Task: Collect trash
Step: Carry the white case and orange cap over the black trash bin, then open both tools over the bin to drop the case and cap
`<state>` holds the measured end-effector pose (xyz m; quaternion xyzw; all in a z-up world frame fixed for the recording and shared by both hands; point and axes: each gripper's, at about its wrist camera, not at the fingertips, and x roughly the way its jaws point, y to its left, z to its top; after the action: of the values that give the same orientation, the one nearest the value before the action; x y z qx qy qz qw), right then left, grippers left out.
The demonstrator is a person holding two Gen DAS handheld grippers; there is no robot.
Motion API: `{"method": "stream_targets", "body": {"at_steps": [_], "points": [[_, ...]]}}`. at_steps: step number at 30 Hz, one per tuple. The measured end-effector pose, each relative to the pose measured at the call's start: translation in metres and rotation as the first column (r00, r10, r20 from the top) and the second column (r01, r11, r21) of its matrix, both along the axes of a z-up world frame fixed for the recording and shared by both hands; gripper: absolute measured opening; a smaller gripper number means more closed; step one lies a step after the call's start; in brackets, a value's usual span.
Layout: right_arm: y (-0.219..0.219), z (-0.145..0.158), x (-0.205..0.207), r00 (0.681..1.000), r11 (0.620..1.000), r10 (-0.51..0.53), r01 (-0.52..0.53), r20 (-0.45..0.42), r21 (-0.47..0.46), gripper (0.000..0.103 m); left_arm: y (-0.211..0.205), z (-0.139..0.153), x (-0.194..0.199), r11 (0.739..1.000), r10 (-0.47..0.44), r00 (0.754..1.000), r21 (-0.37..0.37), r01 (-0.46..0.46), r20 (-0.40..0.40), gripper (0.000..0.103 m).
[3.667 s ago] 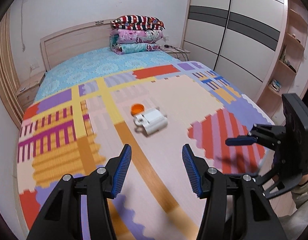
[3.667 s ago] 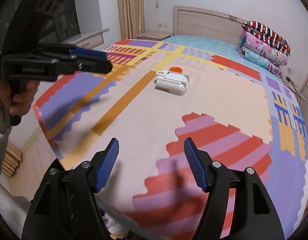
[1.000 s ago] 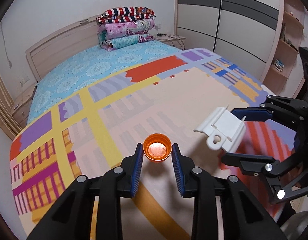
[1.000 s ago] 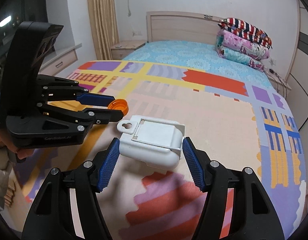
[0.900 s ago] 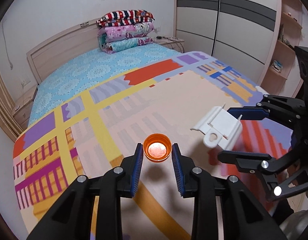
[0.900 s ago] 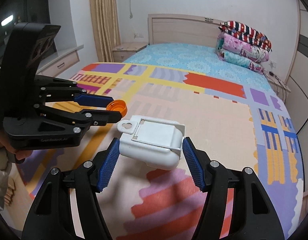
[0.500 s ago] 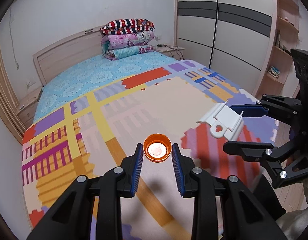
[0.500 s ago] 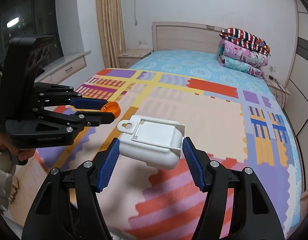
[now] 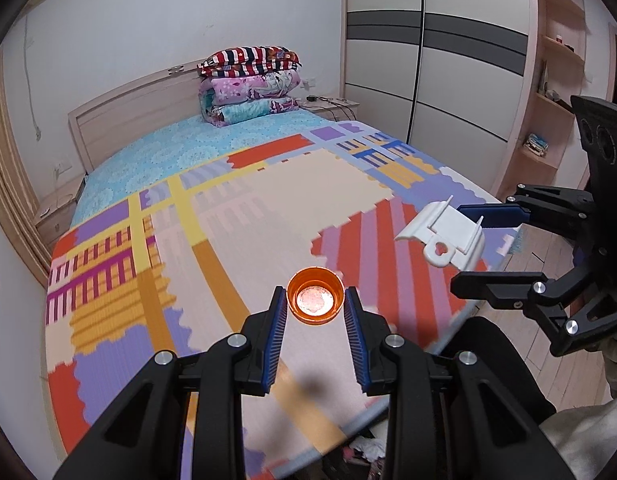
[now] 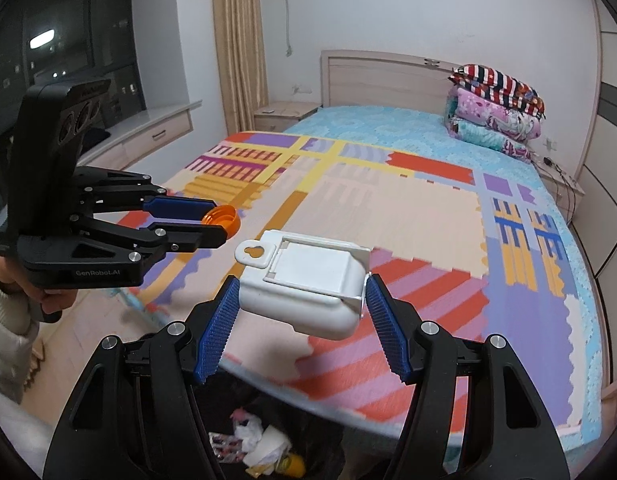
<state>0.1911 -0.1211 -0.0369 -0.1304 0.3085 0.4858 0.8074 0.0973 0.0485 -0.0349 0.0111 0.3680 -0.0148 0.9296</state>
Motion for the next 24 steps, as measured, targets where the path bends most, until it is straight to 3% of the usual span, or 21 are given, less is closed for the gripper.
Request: {"method": "stream_targets", "body": {"at_steps": [11, 17, 24], "points": [[-0.023, -0.031, -0.037, 0.998, 0.998, 0.046, -0.048, -0.043, -0.044, 0.064, -0.019, -0.029, -0.047, 0.999, 0.006, 0.999, -0.041, -0.008, -0.034, 0.029], [-0.029, -0.064, -0.057, 0.997, 0.992, 0.057, -0.063, -0.052, -0.113, 0.064, -0.029, -0.062, -0.062, 0.996, -0.043, 0.995, -0.085, 0.035, -0.092, 0.029], [-0.031, -0.1, -0.072, 0.99, 0.981, 0.073, -0.093, -0.121, -0.169, 0.064, -0.042, -0.093, -0.075, 0.99, -0.075, 0.987, -0.126, 0.057, -0.142, 0.029]]}}
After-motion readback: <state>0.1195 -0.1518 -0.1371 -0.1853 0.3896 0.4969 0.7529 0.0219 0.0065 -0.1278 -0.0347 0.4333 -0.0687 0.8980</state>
